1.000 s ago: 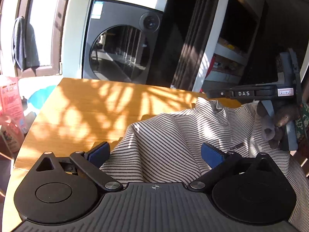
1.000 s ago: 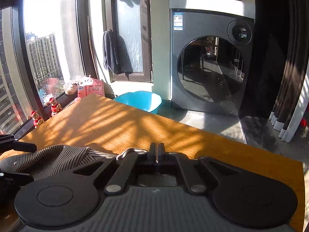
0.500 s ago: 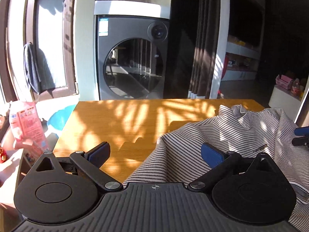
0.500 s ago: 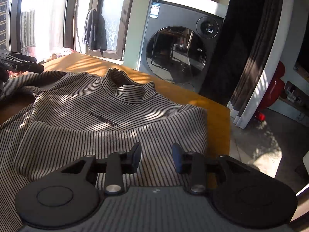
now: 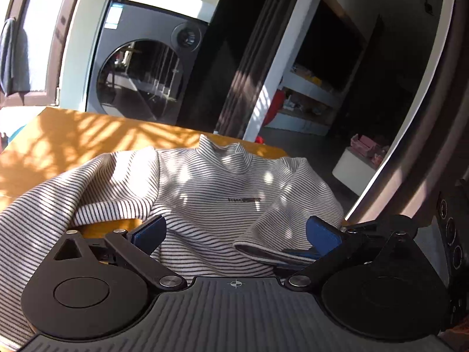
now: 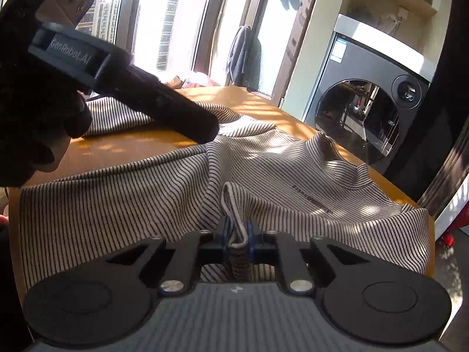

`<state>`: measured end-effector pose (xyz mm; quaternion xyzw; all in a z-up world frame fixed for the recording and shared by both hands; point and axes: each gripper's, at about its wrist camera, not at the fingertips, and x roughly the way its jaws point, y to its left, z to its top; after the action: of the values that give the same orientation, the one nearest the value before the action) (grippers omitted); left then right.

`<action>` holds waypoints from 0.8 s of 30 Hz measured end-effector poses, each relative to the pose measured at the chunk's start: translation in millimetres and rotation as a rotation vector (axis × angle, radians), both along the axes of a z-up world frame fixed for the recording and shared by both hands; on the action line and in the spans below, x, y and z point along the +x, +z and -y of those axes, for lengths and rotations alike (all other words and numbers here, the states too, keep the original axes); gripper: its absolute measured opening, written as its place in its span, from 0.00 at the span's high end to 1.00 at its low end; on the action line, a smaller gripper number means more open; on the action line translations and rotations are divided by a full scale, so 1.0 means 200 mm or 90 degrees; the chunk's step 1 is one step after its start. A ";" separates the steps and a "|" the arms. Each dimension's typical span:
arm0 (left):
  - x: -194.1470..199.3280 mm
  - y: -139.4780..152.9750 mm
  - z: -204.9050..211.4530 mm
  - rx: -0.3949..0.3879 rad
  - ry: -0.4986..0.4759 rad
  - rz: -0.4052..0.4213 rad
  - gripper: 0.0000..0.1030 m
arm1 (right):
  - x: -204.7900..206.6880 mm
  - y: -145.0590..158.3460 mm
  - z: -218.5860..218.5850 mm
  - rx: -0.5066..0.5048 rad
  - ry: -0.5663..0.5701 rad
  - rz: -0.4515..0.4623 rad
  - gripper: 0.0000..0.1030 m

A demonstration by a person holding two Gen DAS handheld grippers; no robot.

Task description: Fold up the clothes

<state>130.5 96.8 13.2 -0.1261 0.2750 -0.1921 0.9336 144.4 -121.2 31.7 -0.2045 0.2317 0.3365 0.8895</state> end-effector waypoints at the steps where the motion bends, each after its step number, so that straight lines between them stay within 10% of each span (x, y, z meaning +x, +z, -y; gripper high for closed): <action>1: -0.01 0.00 0.00 0.000 -0.005 0.001 0.00 | 0.03 0.09 0.09 0.031 -0.034 0.017 0.89; 4: -0.01 -0.02 0.03 -0.008 -0.021 -0.006 0.00 | 0.09 0.39 0.39 0.126 -0.150 0.078 0.89; 18: -0.06 0.00 0.02 0.078 -0.024 -0.001 0.00 | 0.41 0.83 0.41 0.293 -0.174 0.113 0.98; 24: -0.17 0.02 -0.14 0.175 0.011 0.001 0.00 | 0.51 0.74 0.13 0.299 -0.123 0.074 0.98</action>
<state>96.1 124.0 17.9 0.0004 0.2967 -0.1444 0.9440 246.8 -147.4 179.4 0.0119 0.1137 0.2823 0.9525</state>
